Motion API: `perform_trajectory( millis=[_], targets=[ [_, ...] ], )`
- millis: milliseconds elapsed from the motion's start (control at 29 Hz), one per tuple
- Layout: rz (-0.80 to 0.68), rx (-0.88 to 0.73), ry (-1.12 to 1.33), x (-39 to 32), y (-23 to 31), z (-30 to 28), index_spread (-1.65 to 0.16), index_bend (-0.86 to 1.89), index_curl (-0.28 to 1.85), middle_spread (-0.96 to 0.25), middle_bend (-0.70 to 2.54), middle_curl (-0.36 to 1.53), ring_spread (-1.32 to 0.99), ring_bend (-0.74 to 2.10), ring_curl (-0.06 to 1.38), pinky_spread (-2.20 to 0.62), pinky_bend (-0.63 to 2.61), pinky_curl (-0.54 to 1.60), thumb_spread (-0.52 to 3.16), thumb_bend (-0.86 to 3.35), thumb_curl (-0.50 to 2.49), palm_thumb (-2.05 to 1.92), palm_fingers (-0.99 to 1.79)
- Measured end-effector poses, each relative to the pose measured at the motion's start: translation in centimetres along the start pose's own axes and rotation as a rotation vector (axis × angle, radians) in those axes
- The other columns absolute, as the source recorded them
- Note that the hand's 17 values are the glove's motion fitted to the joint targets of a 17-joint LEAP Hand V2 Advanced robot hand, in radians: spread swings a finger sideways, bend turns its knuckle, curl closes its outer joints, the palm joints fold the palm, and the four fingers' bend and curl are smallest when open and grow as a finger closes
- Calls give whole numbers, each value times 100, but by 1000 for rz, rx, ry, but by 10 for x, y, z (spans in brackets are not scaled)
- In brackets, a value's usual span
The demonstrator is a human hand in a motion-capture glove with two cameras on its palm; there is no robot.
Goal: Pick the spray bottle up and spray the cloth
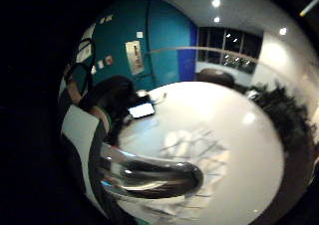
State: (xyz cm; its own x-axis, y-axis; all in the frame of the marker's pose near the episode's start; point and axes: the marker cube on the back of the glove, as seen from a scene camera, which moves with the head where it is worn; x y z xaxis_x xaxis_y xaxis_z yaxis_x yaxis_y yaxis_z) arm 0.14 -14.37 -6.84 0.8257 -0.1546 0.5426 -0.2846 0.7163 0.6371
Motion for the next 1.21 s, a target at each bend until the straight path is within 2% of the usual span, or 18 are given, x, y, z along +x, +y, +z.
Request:
perform_trajectory(
  millis=[138, 242, 656, 1035, 1208],
  targets=[
    [68, -11, -258, -23, 14, 24, -27, 18, 54, -23, 49, 57, -20, 72, 48, -30, 62, 43, 114, -1, 57, 87, 132],
    [79, 2, -360, -35, 26, 45, -27, 18, 54, -23, 49, 57, -20, 72, 48, -29, 62, 43, 115, -1, 56, 86, 132],
    [110, -73, -397, -24, 75, 102, -26, 18, 54, -22, 49, 56, -19, 72, 47, -29, 61, 43, 118, -1, 55, 88, 131],
    [-18, 8, -333, -32, 64, 87, -27, 17, 54, -22, 49, 57, -20, 71, 47, -29, 61, 43, 120, -2, 54, 87, 130],
    [-18, 39, -319, -29, 68, 85, -27, 15, 53, -23, 49, 57, -20, 72, 48, -30, 62, 44, 122, -2, 53, 85, 129]
  ],
)
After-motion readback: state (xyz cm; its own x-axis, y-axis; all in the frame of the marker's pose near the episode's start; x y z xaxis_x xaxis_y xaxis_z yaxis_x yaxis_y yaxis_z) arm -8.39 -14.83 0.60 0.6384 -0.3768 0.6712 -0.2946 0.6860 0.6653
